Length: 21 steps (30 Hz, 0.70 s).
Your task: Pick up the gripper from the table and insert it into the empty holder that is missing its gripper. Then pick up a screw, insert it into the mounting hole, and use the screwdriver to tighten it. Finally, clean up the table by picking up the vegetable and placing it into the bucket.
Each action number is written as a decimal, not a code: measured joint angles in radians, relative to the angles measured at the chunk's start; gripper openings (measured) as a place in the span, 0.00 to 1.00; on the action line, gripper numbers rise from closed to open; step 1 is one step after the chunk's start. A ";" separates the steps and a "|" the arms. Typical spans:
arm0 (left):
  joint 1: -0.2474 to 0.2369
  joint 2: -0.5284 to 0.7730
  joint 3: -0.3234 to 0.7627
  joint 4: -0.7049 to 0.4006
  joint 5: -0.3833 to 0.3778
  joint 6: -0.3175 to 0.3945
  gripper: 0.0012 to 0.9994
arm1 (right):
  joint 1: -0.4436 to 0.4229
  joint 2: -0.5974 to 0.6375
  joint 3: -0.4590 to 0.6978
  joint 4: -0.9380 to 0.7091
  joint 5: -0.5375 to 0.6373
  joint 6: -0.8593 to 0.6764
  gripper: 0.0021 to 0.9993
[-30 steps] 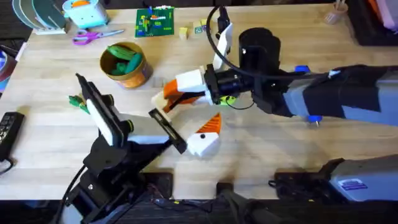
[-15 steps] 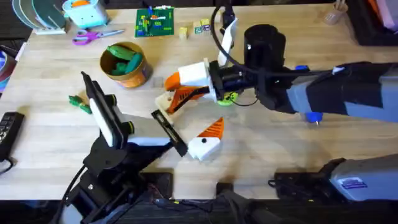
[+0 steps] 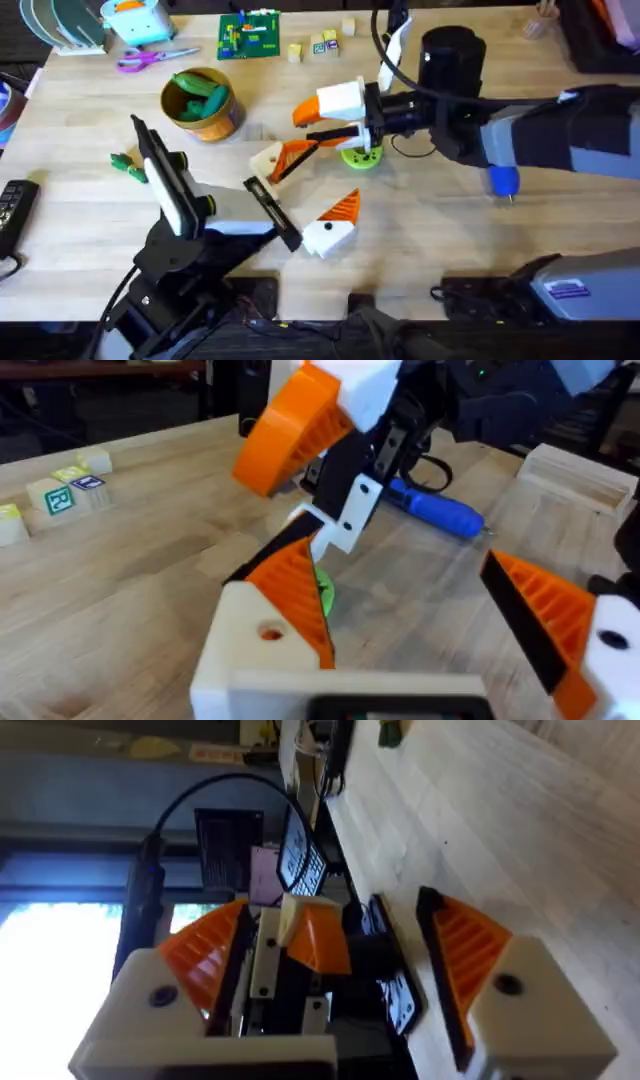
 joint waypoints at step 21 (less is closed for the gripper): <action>0.000 0.000 0.000 0.000 0.000 -0.004 0.99 | 0.042 0.000 0.000 -0.051 -0.059 -0.059 0.16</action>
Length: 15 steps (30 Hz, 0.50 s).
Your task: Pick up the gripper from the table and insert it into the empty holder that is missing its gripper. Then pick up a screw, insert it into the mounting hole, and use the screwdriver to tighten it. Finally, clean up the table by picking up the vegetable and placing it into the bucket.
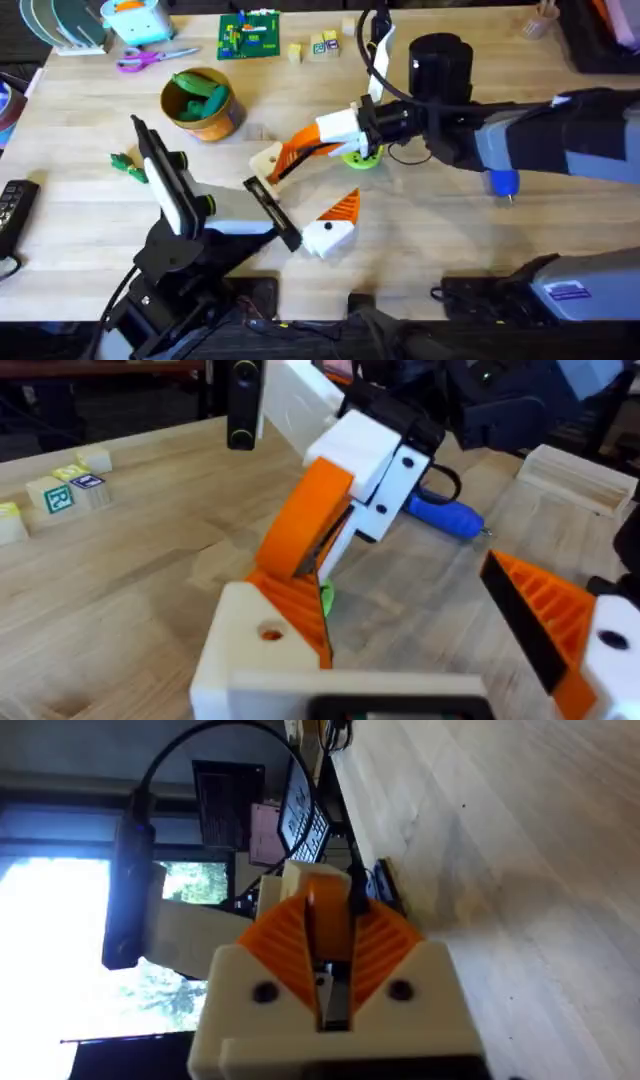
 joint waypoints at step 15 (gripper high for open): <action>0.000 0.000 0.000 -0.002 -0.022 -0.009 0.99 | 0.018 0.000 0.000 0.001 0.053 0.028 0.01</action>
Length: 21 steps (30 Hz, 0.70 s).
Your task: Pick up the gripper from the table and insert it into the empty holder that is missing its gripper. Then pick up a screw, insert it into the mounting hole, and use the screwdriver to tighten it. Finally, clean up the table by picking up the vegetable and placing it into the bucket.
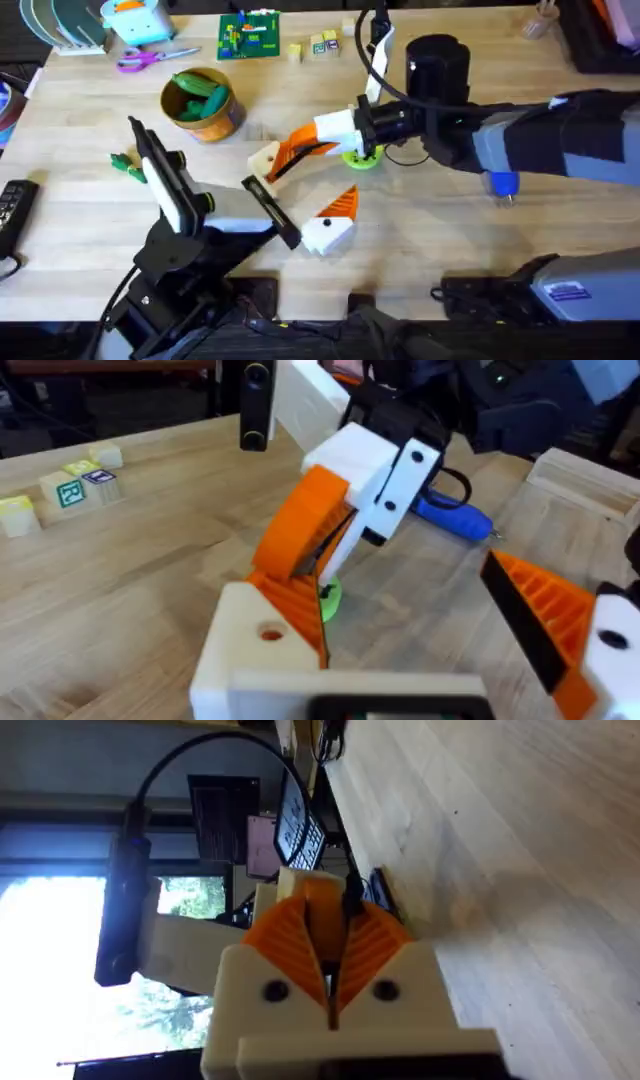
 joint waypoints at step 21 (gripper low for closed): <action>0.006 0.000 0.000 -0.006 -0.065 -0.027 0.99 | 0.054 0.000 0.006 0.009 0.119 0.052 0.19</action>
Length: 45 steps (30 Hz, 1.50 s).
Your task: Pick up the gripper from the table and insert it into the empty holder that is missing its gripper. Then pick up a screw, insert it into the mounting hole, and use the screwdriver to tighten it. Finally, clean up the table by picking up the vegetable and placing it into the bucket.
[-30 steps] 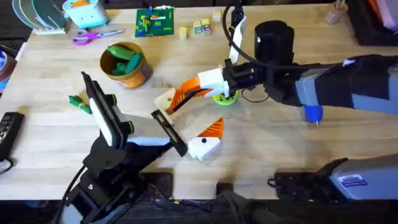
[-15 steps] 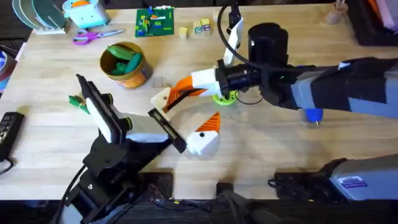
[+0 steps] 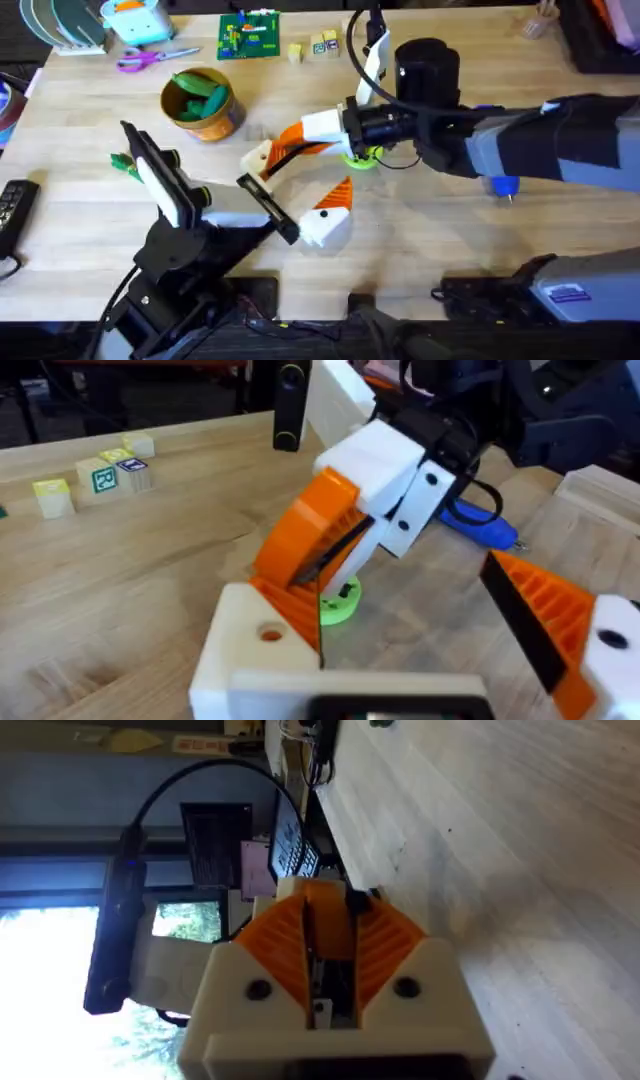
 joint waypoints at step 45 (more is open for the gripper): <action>-0.008 0.000 0.000 0.003 0.042 0.009 0.99 | -0.400 -0.035 0.190 -0.716 0.020 -0.643 0.99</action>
